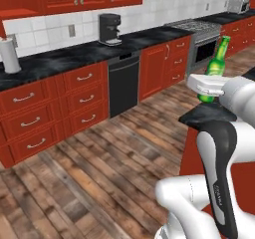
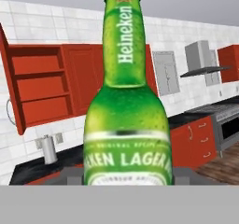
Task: Get the candle and the beer from the cabinet and move them to the dining counter.
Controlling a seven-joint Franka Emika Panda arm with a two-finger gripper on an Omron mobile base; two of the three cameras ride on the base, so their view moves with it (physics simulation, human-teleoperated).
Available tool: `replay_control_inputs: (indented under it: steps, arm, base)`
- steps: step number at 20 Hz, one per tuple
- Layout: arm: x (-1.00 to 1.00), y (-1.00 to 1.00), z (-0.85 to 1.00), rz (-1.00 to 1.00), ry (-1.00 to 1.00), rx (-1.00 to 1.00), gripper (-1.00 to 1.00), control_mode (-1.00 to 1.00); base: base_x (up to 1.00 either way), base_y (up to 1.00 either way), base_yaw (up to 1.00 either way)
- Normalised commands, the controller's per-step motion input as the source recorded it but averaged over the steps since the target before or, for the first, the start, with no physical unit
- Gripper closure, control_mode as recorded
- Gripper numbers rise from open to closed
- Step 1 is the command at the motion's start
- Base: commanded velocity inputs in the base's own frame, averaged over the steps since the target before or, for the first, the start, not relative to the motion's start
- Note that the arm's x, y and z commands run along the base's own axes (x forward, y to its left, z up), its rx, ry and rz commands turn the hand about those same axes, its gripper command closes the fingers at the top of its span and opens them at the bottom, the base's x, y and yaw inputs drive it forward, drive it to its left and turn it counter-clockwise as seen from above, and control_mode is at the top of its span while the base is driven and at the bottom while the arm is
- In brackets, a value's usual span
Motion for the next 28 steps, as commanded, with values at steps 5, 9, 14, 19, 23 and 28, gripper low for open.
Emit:
replay_control_inputs:
  steps: [5,9,14,19,23,28]
  arm:
    - [0.00,0.00,0.00,0.00,0.00,0.00,1.00,1.00]
    - [0.00,0.00,0.00,0.00,0.00,0.00,1.00,1.00]
    - [0.00,0.00,0.00,0.00,0.00,0.00,1.00,1.00]
    - [0.00,0.00,0.00,0.00,0.00,0.00,1.00,1.00]
    - [0.00,0.00,0.00,0.00,0.00,0.00,1.00,1.00]
    - [0.00,0.00,0.00,0.00,0.00,0.00,1.00,1.00]
  base:
    - [-0.78,-0.11,-0.12]
    - [-0.78,-0.15,-0.12]
    - [-0.78,-0.16,-0.12]
    - [-0.80,-0.21,-0.13]
    - [-0.79,-0.24,-0.13]
    - [-0.79,-0.26,-0.14]
